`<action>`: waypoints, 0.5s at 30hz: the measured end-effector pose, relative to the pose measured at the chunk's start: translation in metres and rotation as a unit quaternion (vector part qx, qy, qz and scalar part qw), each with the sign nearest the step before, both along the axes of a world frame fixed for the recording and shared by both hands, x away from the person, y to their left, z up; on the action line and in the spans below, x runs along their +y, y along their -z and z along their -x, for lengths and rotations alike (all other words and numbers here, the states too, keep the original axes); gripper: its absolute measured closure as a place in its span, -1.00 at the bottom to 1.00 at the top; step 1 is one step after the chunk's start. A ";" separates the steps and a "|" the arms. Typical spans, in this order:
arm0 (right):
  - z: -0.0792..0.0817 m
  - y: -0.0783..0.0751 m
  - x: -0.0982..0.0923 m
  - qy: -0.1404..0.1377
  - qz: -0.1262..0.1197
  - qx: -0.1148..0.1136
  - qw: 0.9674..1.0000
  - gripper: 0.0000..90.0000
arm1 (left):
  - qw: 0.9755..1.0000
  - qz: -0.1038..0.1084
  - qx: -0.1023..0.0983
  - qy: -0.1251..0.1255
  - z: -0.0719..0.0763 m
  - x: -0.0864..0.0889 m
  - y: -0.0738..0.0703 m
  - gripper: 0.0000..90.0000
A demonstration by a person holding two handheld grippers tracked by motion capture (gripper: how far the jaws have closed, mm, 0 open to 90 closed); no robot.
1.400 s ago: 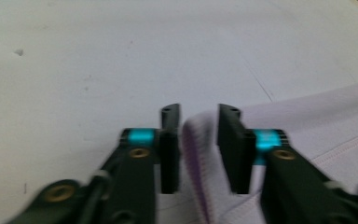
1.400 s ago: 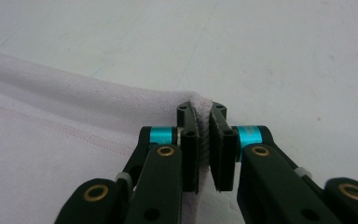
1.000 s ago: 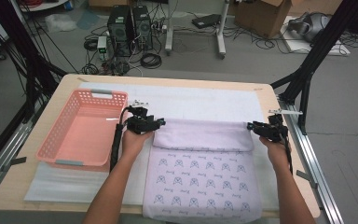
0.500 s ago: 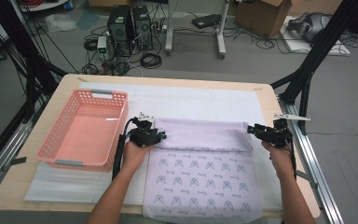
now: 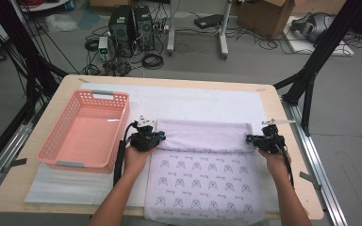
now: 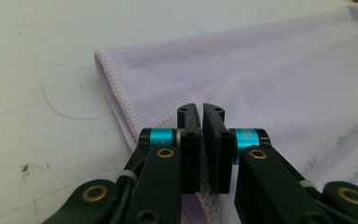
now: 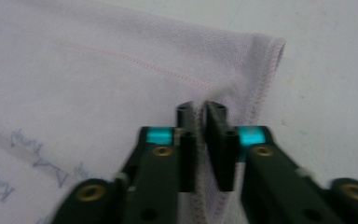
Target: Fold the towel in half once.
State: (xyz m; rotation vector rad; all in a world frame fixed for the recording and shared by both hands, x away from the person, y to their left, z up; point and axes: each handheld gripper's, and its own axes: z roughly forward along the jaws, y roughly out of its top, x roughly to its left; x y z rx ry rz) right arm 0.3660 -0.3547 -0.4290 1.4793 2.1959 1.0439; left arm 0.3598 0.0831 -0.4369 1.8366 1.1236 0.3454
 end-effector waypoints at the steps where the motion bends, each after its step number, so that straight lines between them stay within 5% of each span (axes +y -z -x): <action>1: 0.002 -0.001 -0.001 0.001 -0.003 0.000 1.000 0.93 | 1.000 -0.003 -0.005 0.004 0.002 0.000 -0.003 0.91; 5: 0.015 -0.003 -0.004 -0.006 -0.006 -0.014 1.000 0.93 | 1.000 0.015 -0.026 0.006 0.013 0.003 -0.010 0.91; 11: 0.046 0.002 -0.017 -0.004 -0.024 -0.029 0.999 0.94 | 0.999 0.014 -0.036 0.012 0.033 0.007 -0.008 0.91; 15: 0.069 0.009 -0.021 -0.009 -0.042 -0.039 0.998 0.94 | 0.999 0.033 -0.039 0.012 0.050 0.011 -0.006 0.91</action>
